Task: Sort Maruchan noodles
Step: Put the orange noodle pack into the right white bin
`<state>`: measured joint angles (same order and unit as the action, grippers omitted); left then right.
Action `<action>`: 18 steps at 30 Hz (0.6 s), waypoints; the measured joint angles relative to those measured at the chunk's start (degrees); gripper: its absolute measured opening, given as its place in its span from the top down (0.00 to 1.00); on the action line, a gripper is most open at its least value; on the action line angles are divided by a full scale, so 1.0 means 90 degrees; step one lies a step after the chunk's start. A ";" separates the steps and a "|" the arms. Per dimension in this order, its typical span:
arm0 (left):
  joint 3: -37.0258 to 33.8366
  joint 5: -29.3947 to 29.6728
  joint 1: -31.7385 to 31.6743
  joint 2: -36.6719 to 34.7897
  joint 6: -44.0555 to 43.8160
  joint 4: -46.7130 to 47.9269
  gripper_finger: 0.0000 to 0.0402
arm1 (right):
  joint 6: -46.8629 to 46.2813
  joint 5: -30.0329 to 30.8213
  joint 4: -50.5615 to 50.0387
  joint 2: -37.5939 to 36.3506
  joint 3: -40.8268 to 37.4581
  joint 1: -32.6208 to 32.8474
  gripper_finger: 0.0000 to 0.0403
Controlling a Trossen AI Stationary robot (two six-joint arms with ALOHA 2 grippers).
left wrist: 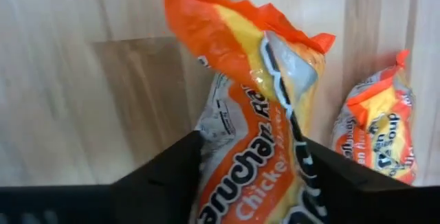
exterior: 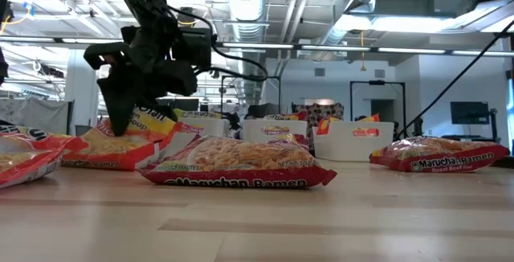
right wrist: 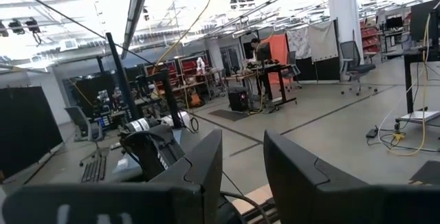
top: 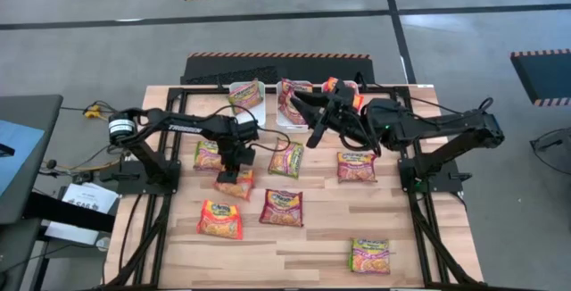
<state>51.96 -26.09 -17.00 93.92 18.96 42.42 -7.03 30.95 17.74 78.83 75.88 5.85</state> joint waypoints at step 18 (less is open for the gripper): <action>0.0198 -0.0762 0.0010 -0.0673 -0.1034 0.0012 1.00 | 0.0211 -0.0130 -0.0837 -0.0303 0.0000 -0.0171 0.67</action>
<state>53.74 -32.95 -16.91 87.86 9.65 42.53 -5.14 29.78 10.20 76.10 75.88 4.31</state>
